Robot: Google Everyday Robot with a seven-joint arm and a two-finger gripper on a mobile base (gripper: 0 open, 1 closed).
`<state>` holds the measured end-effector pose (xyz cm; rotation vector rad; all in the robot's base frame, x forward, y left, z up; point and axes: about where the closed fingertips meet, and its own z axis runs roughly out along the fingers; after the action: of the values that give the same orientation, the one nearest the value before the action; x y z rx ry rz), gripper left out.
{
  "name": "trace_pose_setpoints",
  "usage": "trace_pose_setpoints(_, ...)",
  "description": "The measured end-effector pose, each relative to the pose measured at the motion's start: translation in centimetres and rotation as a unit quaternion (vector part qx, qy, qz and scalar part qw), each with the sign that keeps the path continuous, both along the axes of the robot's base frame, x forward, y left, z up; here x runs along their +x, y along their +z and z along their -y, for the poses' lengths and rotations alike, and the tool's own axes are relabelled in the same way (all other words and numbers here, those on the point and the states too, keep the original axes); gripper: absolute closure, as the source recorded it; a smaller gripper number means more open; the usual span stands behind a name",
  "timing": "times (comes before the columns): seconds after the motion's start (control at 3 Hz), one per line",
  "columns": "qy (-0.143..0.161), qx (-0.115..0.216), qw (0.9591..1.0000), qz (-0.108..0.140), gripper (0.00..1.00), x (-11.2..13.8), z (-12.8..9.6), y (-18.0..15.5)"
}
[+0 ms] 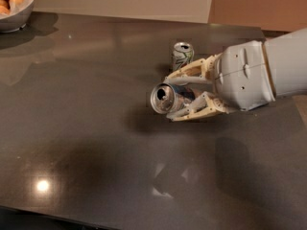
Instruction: Place redbull can upright
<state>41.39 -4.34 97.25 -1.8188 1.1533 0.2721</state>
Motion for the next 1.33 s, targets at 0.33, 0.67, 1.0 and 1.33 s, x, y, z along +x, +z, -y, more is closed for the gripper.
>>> trace_pose_setpoints(0.33,-0.028,0.036,0.9985,-0.029,1.00,1.0,-0.1,0.5)
trace_pose_setpoints(0.67,-0.066,0.079,0.9935,-0.048,1.00,1.4,-0.8,0.7)
trace_pose_setpoints(1.0,-0.128,0.134,0.9811,-0.055,1.00,1.9,-1.2,0.7)
trace_pose_setpoints(1.33,-0.199,0.182,0.9616,-0.050,1.00,2.4,-1.0,0.5)
